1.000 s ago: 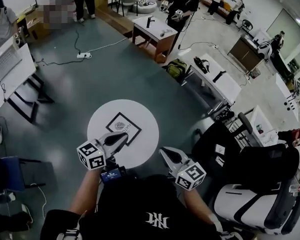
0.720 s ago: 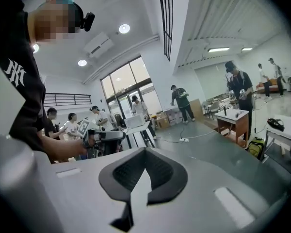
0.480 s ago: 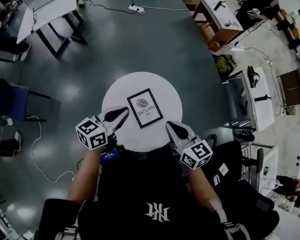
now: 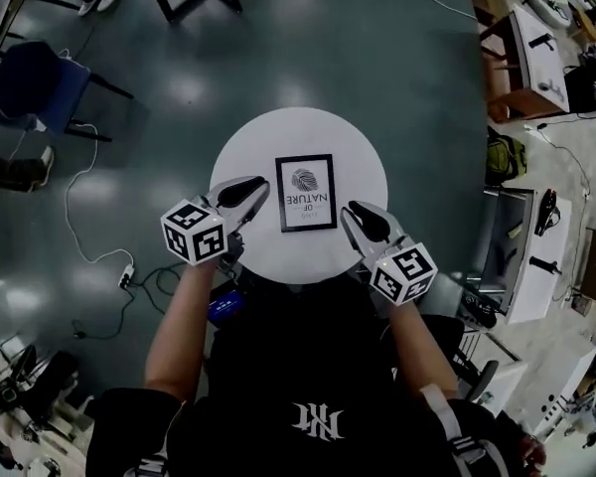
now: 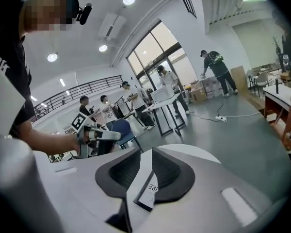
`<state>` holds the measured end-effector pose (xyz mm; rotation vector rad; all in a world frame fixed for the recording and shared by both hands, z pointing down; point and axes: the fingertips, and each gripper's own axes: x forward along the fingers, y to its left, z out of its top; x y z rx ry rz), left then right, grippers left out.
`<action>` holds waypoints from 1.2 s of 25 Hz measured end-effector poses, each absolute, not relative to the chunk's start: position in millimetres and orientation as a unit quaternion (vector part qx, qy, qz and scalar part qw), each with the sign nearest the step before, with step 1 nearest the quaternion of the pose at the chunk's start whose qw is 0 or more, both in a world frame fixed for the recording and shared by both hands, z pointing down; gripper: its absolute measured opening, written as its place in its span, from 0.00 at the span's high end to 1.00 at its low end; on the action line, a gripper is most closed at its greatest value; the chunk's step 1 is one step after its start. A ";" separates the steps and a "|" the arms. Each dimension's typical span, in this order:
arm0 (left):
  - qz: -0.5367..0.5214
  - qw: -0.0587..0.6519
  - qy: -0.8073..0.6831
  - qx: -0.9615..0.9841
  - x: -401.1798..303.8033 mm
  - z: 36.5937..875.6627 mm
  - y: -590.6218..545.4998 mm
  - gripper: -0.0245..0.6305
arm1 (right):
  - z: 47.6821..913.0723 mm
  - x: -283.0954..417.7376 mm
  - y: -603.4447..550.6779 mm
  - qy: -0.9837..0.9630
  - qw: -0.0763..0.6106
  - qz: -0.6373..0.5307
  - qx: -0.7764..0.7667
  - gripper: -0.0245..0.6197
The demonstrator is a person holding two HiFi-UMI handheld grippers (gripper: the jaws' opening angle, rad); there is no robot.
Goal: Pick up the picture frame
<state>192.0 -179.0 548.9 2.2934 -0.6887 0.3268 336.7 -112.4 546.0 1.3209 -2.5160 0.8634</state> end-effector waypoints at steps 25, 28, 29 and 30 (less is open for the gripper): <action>0.242 0.455 -0.307 0.800 187.9 761.5 -149.7 0.76 | 768.7 336.7 -133.5 -0.792 0.185 0.418 0.405 0.68; 0.250 0.456 -0.313 0.795 189.9 773.1 -147.2 0.76 | 776.2 337.5 -134.6 -0.789 0.196 0.414 0.410 0.68; 0.253 0.455 -0.313 0.794 190.9 776.1 -145.6 0.76 | 778.0 337.9 -135.0 -0.788 0.203 0.409 0.413 0.68; 0.255 0.455 -0.313 0.794 192.0 778.7 -144.0 0.76 | 779.9 337.8 -135.3 -0.787 0.209 0.405 0.415 0.68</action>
